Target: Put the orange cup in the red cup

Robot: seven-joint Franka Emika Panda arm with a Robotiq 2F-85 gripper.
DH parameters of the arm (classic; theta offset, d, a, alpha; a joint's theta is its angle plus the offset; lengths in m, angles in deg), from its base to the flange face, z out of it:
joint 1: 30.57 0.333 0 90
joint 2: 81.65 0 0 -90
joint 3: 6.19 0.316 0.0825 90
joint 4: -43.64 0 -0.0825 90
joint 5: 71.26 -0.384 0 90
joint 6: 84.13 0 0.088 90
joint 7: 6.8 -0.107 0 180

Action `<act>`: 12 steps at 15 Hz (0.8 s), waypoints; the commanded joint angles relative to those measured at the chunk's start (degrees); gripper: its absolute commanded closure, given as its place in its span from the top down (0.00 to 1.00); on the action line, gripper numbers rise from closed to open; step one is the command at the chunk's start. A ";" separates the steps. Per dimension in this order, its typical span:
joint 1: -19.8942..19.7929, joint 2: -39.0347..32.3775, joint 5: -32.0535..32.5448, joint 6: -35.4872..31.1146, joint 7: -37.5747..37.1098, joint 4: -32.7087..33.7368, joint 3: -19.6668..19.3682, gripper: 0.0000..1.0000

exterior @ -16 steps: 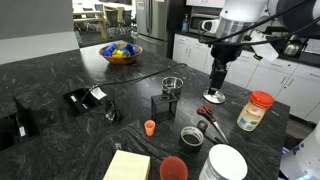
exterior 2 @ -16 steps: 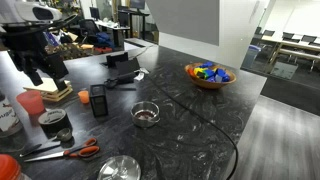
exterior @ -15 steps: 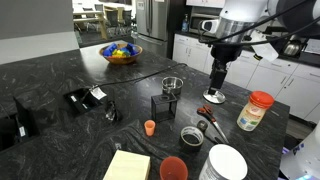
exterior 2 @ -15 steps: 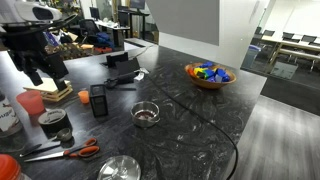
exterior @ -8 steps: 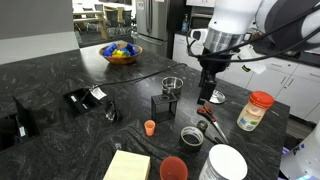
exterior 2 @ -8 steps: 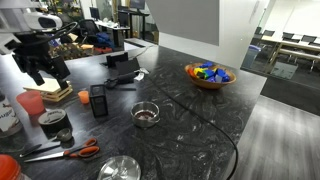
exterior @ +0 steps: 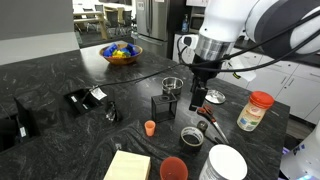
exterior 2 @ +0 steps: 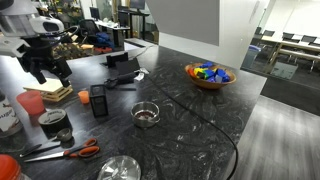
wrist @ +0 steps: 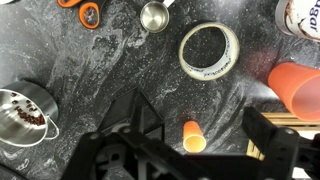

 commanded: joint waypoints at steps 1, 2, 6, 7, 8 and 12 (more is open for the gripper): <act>0.10 -0.07 0.04 0.20 -0.06 0.19 -0.06 1.00; 0.09 -0.07 0.04 0.20 -0.06 0.18 -0.06 1.00; 0.00 -3.01 2.26 -1.32 0.16 2.27 0.35 1.00; 0.10 -4.13 3.05 -1.85 0.44 3.08 0.53 1.00; 0.35 -6.07 3.86 -2.62 0.91 4.40 0.81 1.00; 1.79 -13.57 5.87 -4.08 2.74 10.22 1.65 1.00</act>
